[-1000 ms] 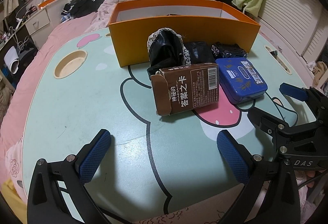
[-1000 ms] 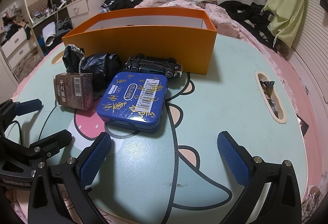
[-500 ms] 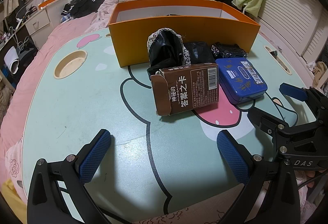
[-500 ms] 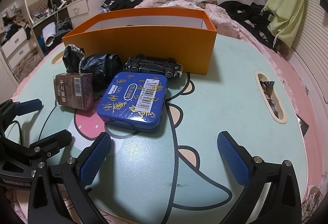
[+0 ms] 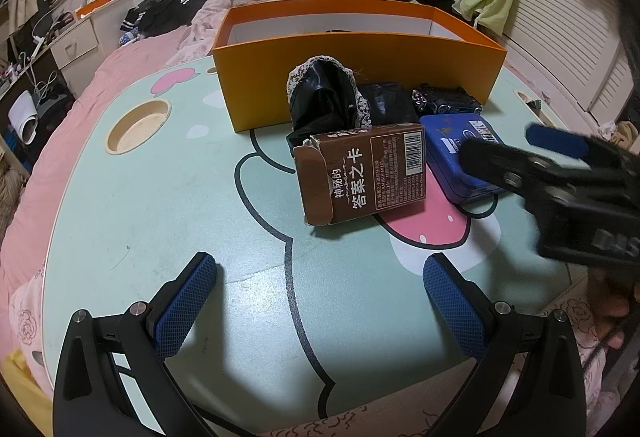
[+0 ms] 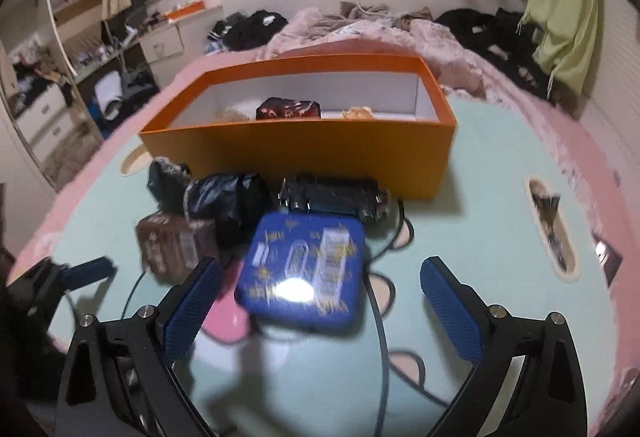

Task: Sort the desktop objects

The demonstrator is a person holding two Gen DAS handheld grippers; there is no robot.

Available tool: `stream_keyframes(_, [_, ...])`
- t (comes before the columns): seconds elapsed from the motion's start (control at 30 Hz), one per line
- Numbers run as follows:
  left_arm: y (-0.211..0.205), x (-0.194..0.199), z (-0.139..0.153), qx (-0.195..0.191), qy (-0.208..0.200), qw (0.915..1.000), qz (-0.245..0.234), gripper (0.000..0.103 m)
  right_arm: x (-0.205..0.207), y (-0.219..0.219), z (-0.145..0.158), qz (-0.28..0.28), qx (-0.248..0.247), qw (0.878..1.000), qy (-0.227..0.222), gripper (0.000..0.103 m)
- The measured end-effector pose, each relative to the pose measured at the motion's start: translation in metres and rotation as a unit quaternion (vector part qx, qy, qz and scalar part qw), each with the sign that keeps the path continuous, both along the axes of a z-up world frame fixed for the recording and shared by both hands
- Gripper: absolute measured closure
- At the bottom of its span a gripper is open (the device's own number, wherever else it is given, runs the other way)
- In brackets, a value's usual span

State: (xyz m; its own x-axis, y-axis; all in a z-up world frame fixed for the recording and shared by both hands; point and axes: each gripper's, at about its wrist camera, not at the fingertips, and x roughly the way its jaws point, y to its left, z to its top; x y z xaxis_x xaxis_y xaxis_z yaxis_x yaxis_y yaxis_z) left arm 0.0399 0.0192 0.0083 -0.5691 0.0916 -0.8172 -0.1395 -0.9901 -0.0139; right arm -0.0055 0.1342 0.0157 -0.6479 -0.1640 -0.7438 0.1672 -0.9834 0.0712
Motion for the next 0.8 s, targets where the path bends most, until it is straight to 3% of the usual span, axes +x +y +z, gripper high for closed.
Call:
stream_keyframes(0.07, [0.000,0.001,0.000,0.000,0.000,1.0000,0.000,0.000,-0.008,-0.011,-0.007,0.006,0.021,1.000,-0.017,0.005])
stream_keyframes(0.1, [0.000,0.001,0.000,0.000,0.000,1.0000,0.000,0.000,-0.011,-0.014,-0.013,0.008,0.031,0.999,-0.029,0.013])
stream_keyframes(0.13, [0.000,0.001,0.000,0.000,0.000,1.0000,0.000,0.000,-0.014,-0.015,-0.018,0.012,0.033,0.999,-0.042,0.015])
stream_keyframes(0.2, [0.000,0.001,-0.001,0.000,0.001,1.0000,0.000,0.000,-0.011,-0.015,-0.018,0.013,0.036,0.999,-0.026,0.034])
stream_keyframes(0.3, [0.000,0.001,0.000,0.000,0.000,1.0000,0.000,0.000,-0.004,-0.012,-0.019,0.023,0.017,1.000,-0.013,0.036])
stream_keyframes(0.47, [0.000,0.000,0.001,0.001,0.001,1.0000,0.000,0.000,0.015,0.015,-0.011,-0.012,-0.041,0.999,0.027,0.036])
stream_keyframes(0.77, [0.007,-0.017,0.018,0.023,0.011,0.9996,0.006,0.000,0.029,0.027,-0.001,-0.043,-0.062,0.995,0.059,0.036])
stream_keyframes(0.8, [0.010,-0.021,0.020,0.010,0.014,0.9998,0.007,0.000,0.029,0.032,0.000,-0.048,-0.068,0.995,0.060,0.036])
